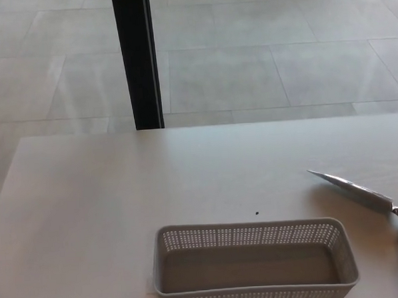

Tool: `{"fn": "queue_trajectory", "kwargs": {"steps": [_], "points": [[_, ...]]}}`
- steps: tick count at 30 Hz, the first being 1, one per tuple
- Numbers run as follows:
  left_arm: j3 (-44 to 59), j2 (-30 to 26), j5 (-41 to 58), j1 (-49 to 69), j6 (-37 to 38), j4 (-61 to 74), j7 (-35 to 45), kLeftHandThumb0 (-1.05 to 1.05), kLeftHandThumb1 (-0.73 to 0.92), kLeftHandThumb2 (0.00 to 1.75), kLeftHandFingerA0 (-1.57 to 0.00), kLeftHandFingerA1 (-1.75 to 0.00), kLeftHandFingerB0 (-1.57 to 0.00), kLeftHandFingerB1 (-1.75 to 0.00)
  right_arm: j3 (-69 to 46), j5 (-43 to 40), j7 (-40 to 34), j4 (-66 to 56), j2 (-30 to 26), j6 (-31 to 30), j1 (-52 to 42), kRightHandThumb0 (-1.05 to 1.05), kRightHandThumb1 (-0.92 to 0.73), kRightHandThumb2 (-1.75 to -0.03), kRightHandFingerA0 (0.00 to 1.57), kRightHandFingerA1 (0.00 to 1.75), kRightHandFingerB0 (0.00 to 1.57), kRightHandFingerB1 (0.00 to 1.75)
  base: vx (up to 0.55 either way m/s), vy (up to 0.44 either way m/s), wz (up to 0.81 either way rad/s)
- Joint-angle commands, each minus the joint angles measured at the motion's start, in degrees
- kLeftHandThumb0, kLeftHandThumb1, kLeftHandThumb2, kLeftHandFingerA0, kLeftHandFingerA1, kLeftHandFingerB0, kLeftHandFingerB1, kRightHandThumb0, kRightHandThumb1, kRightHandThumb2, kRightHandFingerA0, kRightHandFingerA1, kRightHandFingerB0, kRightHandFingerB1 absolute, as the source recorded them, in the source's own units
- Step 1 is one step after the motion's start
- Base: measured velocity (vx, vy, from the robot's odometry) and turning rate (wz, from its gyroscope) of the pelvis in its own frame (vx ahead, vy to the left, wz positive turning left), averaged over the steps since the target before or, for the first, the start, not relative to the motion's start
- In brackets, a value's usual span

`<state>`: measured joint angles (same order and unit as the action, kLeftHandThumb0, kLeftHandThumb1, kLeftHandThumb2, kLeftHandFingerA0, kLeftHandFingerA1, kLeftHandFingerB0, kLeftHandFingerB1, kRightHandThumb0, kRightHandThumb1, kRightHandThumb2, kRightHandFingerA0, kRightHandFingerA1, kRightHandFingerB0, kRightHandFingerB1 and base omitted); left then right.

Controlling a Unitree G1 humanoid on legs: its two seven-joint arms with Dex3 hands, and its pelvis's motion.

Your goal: A garden tool is kept on the righthand side and a container is kept on the lefthand side on a desk infront of the robot. the robot uses its right hand to pick up the garden tool and makes a scooping motion inside the container

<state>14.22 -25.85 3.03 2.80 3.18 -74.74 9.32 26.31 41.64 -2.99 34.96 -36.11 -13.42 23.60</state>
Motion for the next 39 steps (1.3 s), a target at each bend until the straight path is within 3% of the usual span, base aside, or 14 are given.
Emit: {"fn": "queue_trajectory", "kwargs": {"steps": [1,3,5,10,14,15,19,20,29,31,32,33,34,39], "points": [[0.4,-1.6,0.3,0.5,0.2,0.6,2.1,-0.51,0.65,0.60,-0.55,-0.65,-0.53,-0.49,-2.1,-0.9,-12.5,5.5,-0.9,9.9,-6.5,-0.33,-0.83,-0.71,0.78,1.61,0.76,1.03,0.00,0.000,0.00],[0.1,-1.7,0.0,0.5,0.2,0.5,1.6,-0.50,0.66,0.60,-0.57,-0.65,-0.54,-0.50,-5.1,-2.8,-16.5,5.5,-1.0,13.1,-7.3,-0.29,-0.77,-0.68,0.83,1.64,0.82,0.73,0.00,0.000,0.00],[0.1,-1.7,0.0,0.5,0.2,0.4,1.7,-0.50,0.66,0.60,-0.57,-0.65,-0.54,-0.50,-5.9,-3.1,-16.6,5.7,-0.8,13.9,-7.1,-0.29,-0.77,-0.68,0.83,1.64,0.82,0.73,0.00,0.000,0.00],[0.0,-1.9,0.0,0.8,0.5,1.2,2.3,-0.51,0.66,0.60,-0.54,-0.67,-0.54,-0.51,-12.3,-6.2,-21.6,3.0,-2.4,21.6,-7.3,-0.21,-0.70,-0.70,0.78,1.75,0.59,1.55,0.00,0.000,0.00],[0.1,-1.9,0.1,0.8,0.0,1.1,1.9,-0.50,0.65,0.60,-0.55,-0.66,-0.54,-0.50,-17.6,-9.5,-23.8,3.1,-2.7,27.4,-5.6,-0.12,-0.67,-0.67,0.78,1.75,0.65,1.43,0.00,0.000,0.00],[0.2,-1.9,0.2,0.8,0.1,1.2,1.8,-0.51,0.64,0.59,-0.55,-0.67,-0.56,-0.51,-18.7,-10.3,-23.4,3.3,-3.0,28.8,-5.2,-0.17,-0.52,-0.91,1.14,1.35,0.83,1.13,0.00,0.000,0.00],[0.0,-2.3,0.0,1.2,0.4,1.3,2.1,-0.50,0.65,0.59,-0.55,-0.66,-0.55,-0.51,-22.2,-12.4,-24.7,4.2,-4.3,37.0,-4.4,-0.19,-0.53,-1.02,1.16,1.36,0.83,1.13,0.00,0.000,0.00],[0.0,-2.3,-0.2,1.0,0.4,1.1,1.8,-0.50,0.66,0.60,-0.60,-0.66,-0.55,-0.50,-22.6,-11.9,-25.5,3.5,-4.9,38.1,-4.3,-0.15,-0.61,-0.94,0.84,1.75,0.70,1.44,0.00,0.000,0.00],[0.2,-2.9,0.1,0.5,0.3,1.4,2.4,-0.49,0.66,0.60,-0.57,-0.69,-0.52,-0.53,-23.1,-7.3,-26.6,-1.8,-10.3,47.1,-3.5,-0.14,-0.55,-1.03,1.05,1.72,0.70,1.44,0.00,0.000,0.00],[0.8,-2.9,0.9,0.5,0.1,1.7,3.2,-0.49,0.66,0.59,-0.54,-0.72,-0.51,-0.54,-22.7,-6.5,-26.0,-2.6,-11.6,48.2,-4.0,-0.17,-0.52,-1.03,0.90,1.75,0.67,1.51,0.00,0.000,0.00],[0.6,-2.9,0.6,0.6,0.3,1.6,3.0,-0.50,0.67,0.60,-0.53,-0.64,-0.52,-0.50,-21.9,-4.8,-27.4,-2.4,-12.7,49.7,-3.9,-0.22,-0.46,-1.07,1.22,1.40,0.86,1.20,0.00,0.000,0.00],[0.4,-2.9,0.3,0.6,0.4,1.3,3.0,-0.50,0.67,0.60,-0.53,-0.64,-0.52,-0.50,-21.0,-3.2,-28.8,-2.0,-13.8,51.3,-3.7,-0.22,-0.46,-1.07,1.22,1.40,0.86,1.20,0.00,0.000,0.00],[0.4,-2.9,0.3,0.5,0.4,1.2,2.9,-0.49,0.67,0.60,-0.54,-0.66,-0.52,-0.51,-20.4,-2.1,-28.8,-2.4,-14.6,51.6,-3.7,-0.12,-0.48,-0.98,0.88,1.75,0.61,1.55,0.00,0.000,0.00],[0.1,-3.0,-0.1,0.6,0.3,0.9,2.0,-0.49,0.67,0.60,-0.56,-0.64,-0.52,-0.50,-18.6,1.8,-29.2,-5.1,-17.8,51.6,-4.7,-0.17,-0.51,-0.90,0.87,1.75,0.55,1.66,0.00,0.000,0.00]]}}
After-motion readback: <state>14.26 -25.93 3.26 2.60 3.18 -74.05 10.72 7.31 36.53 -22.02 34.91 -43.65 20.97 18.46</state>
